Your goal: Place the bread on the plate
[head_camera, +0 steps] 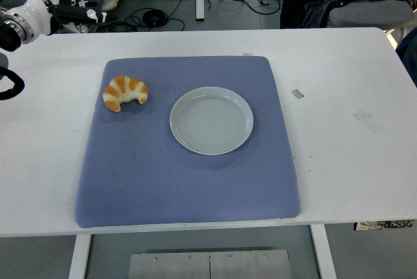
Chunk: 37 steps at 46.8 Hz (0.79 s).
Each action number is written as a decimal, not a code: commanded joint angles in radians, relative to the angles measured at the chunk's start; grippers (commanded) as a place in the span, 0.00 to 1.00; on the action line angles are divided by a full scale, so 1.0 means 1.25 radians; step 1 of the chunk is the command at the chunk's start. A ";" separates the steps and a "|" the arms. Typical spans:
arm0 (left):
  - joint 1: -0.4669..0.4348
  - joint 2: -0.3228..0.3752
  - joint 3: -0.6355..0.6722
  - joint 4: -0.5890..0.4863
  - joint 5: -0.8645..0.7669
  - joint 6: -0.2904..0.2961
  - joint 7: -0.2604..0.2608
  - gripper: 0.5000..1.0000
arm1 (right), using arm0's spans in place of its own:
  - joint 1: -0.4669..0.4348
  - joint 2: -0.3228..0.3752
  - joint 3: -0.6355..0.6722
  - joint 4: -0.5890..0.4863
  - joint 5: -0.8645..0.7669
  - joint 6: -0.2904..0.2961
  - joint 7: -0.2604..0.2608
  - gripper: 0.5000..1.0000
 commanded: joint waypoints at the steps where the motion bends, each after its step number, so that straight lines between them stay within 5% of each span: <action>1: 0.000 0.000 0.001 0.000 0.001 0.000 0.000 0.95 | 0.000 0.000 0.000 0.000 0.000 0.000 0.000 1.00; 25: -0.005 -0.029 0.001 0.007 0.024 0.021 0.004 0.95 | 0.000 0.000 0.000 0.000 0.000 0.000 0.000 1.00; 37: -0.012 0.001 0.046 -0.001 0.066 0.014 0.005 0.95 | 0.000 0.000 0.000 0.000 0.000 0.000 0.000 1.00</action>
